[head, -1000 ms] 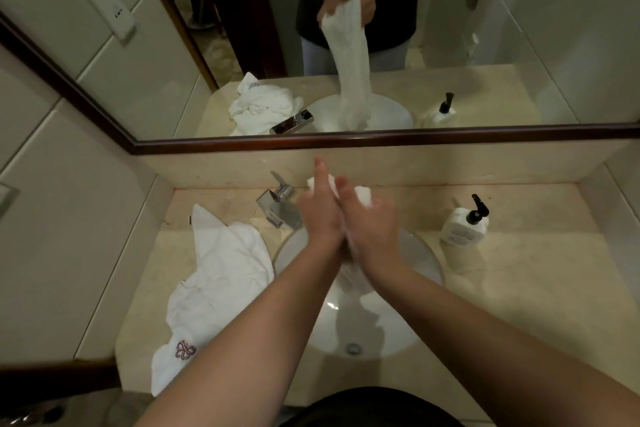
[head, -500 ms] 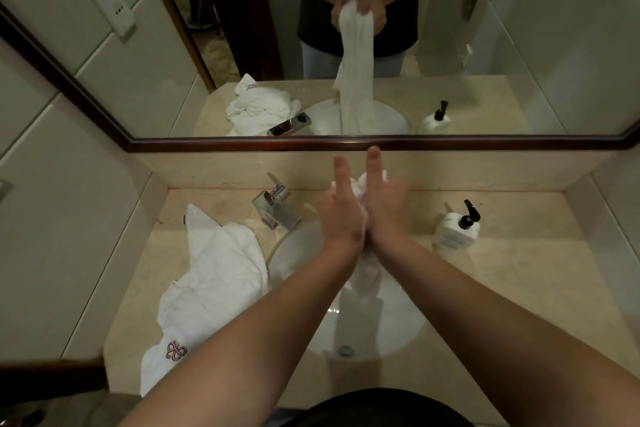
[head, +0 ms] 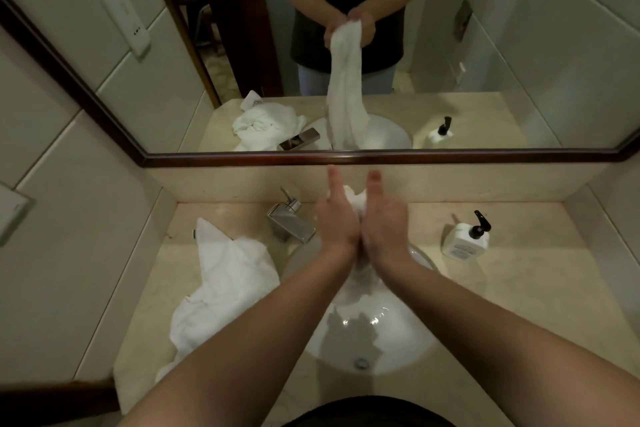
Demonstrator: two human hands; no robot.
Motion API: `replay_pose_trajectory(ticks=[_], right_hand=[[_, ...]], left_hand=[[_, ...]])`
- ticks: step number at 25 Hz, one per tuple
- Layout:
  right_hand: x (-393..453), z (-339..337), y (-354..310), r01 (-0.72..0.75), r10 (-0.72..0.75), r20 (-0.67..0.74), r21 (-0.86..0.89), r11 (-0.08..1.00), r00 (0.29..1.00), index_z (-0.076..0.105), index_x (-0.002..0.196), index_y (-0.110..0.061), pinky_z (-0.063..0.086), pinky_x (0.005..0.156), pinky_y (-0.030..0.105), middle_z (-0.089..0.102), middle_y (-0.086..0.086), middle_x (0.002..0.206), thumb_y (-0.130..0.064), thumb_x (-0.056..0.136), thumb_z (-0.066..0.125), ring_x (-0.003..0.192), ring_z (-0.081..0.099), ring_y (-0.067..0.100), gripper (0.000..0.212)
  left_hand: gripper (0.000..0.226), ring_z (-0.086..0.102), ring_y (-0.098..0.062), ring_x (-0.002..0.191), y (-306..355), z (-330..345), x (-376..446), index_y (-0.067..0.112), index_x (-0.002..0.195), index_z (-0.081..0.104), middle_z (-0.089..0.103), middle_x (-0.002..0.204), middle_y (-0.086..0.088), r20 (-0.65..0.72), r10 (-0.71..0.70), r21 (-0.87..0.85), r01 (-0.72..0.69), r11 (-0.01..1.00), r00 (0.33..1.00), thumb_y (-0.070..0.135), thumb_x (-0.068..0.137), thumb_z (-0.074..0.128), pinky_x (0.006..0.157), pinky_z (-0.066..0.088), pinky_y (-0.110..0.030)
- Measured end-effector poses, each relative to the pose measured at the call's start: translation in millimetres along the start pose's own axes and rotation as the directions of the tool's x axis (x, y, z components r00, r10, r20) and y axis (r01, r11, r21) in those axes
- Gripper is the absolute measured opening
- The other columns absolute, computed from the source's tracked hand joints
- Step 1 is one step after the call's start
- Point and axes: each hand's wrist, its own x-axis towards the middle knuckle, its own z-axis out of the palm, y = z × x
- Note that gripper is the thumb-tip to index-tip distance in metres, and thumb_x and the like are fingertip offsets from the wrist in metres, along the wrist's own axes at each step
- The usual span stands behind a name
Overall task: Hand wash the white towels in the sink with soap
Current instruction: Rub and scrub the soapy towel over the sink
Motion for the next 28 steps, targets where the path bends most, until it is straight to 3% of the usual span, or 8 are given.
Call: replay_pose_trajectory(ticks=[3, 6, 10, 12, 17, 20, 25, 28], right_hand=[[10, 8, -5, -0.082, 0.087, -0.09, 0.054, 0.995, 0.992, 0.044, 0.05, -0.017, 0.04, 0.048, 0.028, 0.05, -0.004, 0.046, -0.066, 0.094, 0.032, 0.043, 0.049, 0.012, 0.067], [-16, 21, 1, -0.015, 0.015, 0.031, -0.001, 1.0, 0.999, 0.055, 0.052, -0.018, 0.045, 0.046, 0.022, 0.058, -0.004, 0.047, -0.071, 0.085, 0.03, 0.045, 0.058, 0.007, 0.067], [-2, 20, -7, -0.081, 0.088, -0.119, 0.061, 0.995, 0.989, 0.042, 0.046, -0.018, 0.039, 0.051, 0.03, 0.048, -0.005, 0.042, -0.065, 0.095, 0.032, 0.041, 0.046, 0.01, 0.068], [-10, 28, -6, -0.085, 0.088, -0.068, 0.045, 0.995, 0.994, 0.049, 0.051, -0.019, 0.041, 0.049, 0.024, 0.053, -0.007, 0.046, -0.061, 0.098, 0.031, 0.042, 0.051, 0.004, 0.066], [-5, 33, -11, -0.094, 0.099, -0.161, 0.044, 0.995, 0.982, 0.041, 0.045, -0.019, 0.04, 0.053, 0.031, 0.048, -0.006, 0.041, -0.064, 0.098, 0.028, 0.041, 0.048, 0.01, 0.071], [-31, 46, -6, -0.014, 0.012, -0.094, -0.012, 1.0, 0.995, 0.043, 0.044, -0.019, 0.038, 0.047, 0.025, 0.047, -0.005, 0.041, -0.064, 0.095, 0.028, 0.039, 0.045, 0.006, 0.07], [-15, 41, -13, -0.002, -0.015, -0.222, -0.078, 0.997, 0.975, 0.058, 0.069, -0.005, 0.044, 0.063, 0.038, 0.055, 0.007, 0.059, -0.052, 0.102, 0.037, 0.056, 0.053, 0.023, 0.061], [-38, 52, -5, 0.001, -0.01, -0.104, -0.078, 0.997, 0.995, 0.049, 0.057, -0.013, 0.042, 0.058, 0.035, 0.057, 0.006, 0.056, -0.068, 0.096, 0.022, 0.054, 0.056, 0.021, 0.072]], left_hand=[[0.068, 0.044, -0.011, 0.046, 4, -5, -9, 0.019, 0.052, 0.043, 0.048, 0.05, 0.002, 0.099, 0.09, 0.041, -0.095, 0.995, 0.991, 0.071, 0.094, 0.028, 0.05, 0.038, -0.025], [0.068, 0.053, -0.013, 0.051, 10, -20, 6, 0.017, 0.059, 0.049, 0.055, 0.057, 0.0, 0.005, -0.053, -0.037, 0.053, 0.998, 0.999, 0.072, 0.094, 0.03, 0.052, 0.045, -0.025], [0.069, 0.041, -0.01, 0.043, 4, -24, -1, 0.02, 0.052, 0.04, 0.044, 0.049, 0.003, 0.172, 0.054, 0.064, -0.065, 0.996, 0.984, 0.072, 0.095, 0.025, 0.05, 0.036, -0.026], [0.069, 0.049, -0.013, 0.051, 15, -31, 6, 0.018, 0.059, 0.048, 0.05, 0.055, -0.001, 0.137, -0.072, 0.0, 0.072, 0.997, 0.988, 0.074, 0.094, 0.027, 0.047, 0.041, -0.025], [0.074, 0.048, -0.021, 0.06, 4, -37, 4, 0.015, 0.061, 0.046, 0.049, 0.065, -0.011, 0.195, 0.029, 0.077, -0.044, 0.996, 0.98, 0.082, 0.085, 0.025, 0.063, 0.041, -0.033], [0.071, 0.054, -0.022, 0.064, 15, -45, 11, 0.015, 0.064, 0.049, 0.054, 0.065, -0.009, 0.116, -0.078, -0.024, 0.082, 0.996, 0.99, 0.075, 0.092, 0.027, 0.064, 0.044, -0.031], [0.081, 0.058, -0.017, 0.064, 1, -45, 3, 0.017, 0.061, 0.053, 0.061, 0.063, -0.006, 0.209, 0.038, 0.077, -0.055, 0.995, 0.977, 0.091, 0.079, 0.025, 0.071, 0.049, -0.04], [0.076, 0.055, -0.02, 0.062, 2, -53, 15, 0.016, 0.058, 0.047, 0.056, 0.063, -0.002, 0.114, -0.101, -0.036, 0.106, 0.994, 0.988, 0.086, 0.084, 0.03, 0.069, 0.047, -0.039]])
